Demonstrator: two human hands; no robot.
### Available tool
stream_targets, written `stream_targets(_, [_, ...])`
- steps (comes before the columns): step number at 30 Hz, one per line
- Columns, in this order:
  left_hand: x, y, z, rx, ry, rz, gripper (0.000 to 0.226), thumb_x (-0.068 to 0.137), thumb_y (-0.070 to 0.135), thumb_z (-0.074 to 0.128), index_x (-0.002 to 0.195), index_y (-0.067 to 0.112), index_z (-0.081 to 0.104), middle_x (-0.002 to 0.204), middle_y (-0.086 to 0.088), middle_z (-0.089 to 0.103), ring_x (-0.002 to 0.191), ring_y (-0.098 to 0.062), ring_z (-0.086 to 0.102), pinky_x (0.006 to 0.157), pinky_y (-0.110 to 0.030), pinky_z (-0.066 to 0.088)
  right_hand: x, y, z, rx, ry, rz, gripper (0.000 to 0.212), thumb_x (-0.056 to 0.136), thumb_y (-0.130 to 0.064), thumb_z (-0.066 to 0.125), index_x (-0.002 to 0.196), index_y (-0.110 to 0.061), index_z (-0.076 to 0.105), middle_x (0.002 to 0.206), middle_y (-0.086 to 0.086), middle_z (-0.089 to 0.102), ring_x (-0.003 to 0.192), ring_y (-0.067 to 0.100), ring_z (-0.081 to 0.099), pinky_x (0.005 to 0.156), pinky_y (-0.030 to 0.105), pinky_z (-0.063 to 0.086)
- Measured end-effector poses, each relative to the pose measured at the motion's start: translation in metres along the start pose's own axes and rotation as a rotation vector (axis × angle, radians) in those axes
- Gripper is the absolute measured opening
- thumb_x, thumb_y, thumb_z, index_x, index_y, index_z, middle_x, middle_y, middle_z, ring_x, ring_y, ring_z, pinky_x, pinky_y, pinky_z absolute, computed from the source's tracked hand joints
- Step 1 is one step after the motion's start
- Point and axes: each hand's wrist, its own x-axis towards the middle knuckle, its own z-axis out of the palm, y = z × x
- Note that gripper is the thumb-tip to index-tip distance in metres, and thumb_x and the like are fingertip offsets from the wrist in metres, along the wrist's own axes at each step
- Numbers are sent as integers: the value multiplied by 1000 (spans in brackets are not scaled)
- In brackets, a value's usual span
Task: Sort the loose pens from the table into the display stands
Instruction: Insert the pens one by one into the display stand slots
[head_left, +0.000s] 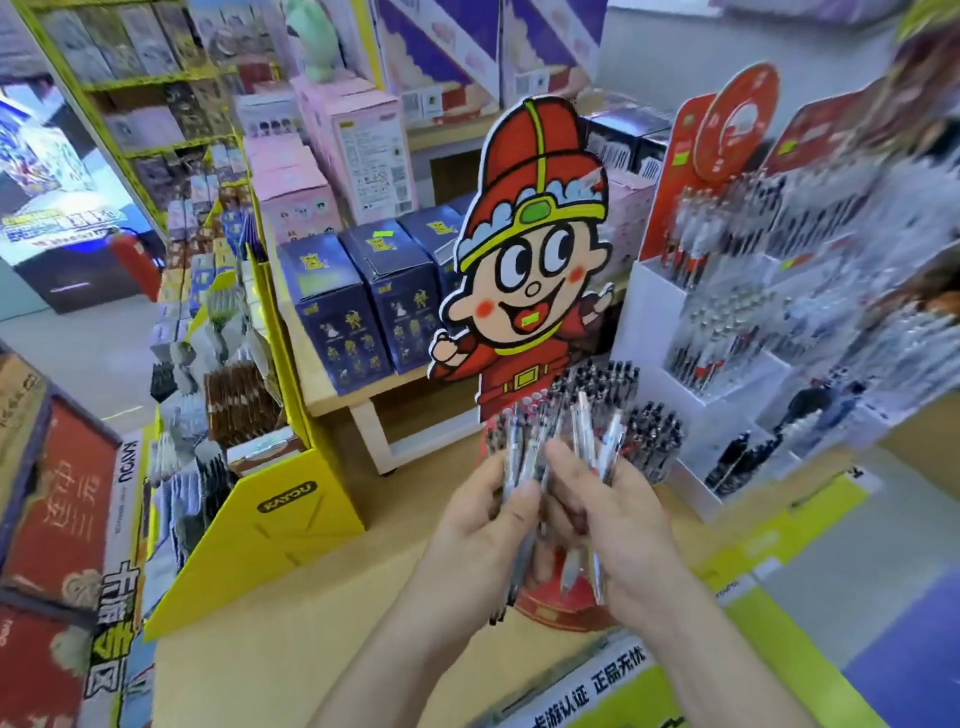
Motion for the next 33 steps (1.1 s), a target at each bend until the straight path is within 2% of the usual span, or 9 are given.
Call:
stream_targets(4, [20, 10, 27, 106, -128, 28, 30, 101, 29, 38, 130, 32, 47, 73, -7, 63, 53, -24, 57, 49, -29, 49, 1, -19, -24, -6, 35, -59, 37, 82, -28, 68, 92, 7, 58, 54, 17, 46, 29, 22, 38, 31, 24, 38])
stream_targets(6, [31, 9, 37, 264, -138, 78, 36, 99, 37, 38, 134, 37, 41, 99, 13, 69, 81, -5, 67, 72, -21, 53, 3, -26, -38, -33, 47, -74, 30, 80, -29, 67, 80, 0, 61, 48, 13, 44, 28, 18, 35, 30, 20, 33])
stream_targets(8, [43, 5, 46, 476, -127, 110, 47, 98, 41, 34, 144, 34, 30, 127, 18, 58, 111, 9, 53, 95, -14, 42, 8, -30, -53, -41, 46, -49, 22, 77, -30, 67, 71, -10, 62, 44, 4, 46, 29, 15, 37, 31, 18, 31])
stream_targets(11, [58, -4, 65, 744, -123, 38, 60, 99, 48, 27, 152, 29, 9, 130, -3, 59, 114, -11, 55, 99, -33, 44, 18, -38, -83, -79, 22, -2, 22, 75, -33, 76, 70, -16, 64, 52, 7, 45, 38, 17, 39, 36, 20, 34])
stream_targets(14, [74, -10, 85, 746, -68, 60, 52, 99, 51, 29, 148, 38, 20, 130, 5, 60, 117, -13, 56, 96, -36, 46, 34, -51, -113, -143, -19, 4, 20, 72, -34, 82, 72, -18, 69, 61, 13, 47, 51, 21, 44, 50, 28, 39])
stream_targets(18, [103, -2, 103, 669, 3, 71, 36, 96, 48, 45, 131, 39, 48, 116, 16, 66, 109, -4, 60, 93, -33, 50, 54, -71, -144, -116, -99, 77, 34, 76, -32, 79, 93, -4, 68, 74, 13, 62, 64, 27, 59, 67, 37, 50])
stream_targets(22, [126, 10, 117, 457, 125, -11, 50, 87, 21, 70, 125, 47, 52, 80, 14, 63, 71, -3, 60, 63, -20, 50, 74, -92, -166, -128, -206, 140, 9, 87, -13, 62, 81, -8, 59, 48, -6, 55, 36, 4, 47, 35, 16, 37])
stream_targets(26, [125, 14, 117, 454, 224, -16, 52, 80, 15, 77, 122, 41, 59, 81, -1, 66, 64, -9, 60, 62, -21, 51, 88, -93, -170, -186, -295, 204, 13, 73, -26, 69, 71, -14, 64, 53, -2, 52, 40, 8, 40, 38, 18, 37])
stream_targets(33, [106, 32, 64, 403, 771, 216, 47, 87, 4, 66, 120, 36, 58, 70, -10, 62, 63, -31, 59, 63, -42, 55, 114, -94, -158, -300, -177, 135, 22, 77, -30, 69, 68, -16, 54, 44, -7, 43, 37, 5, 37, 37, 15, 31])
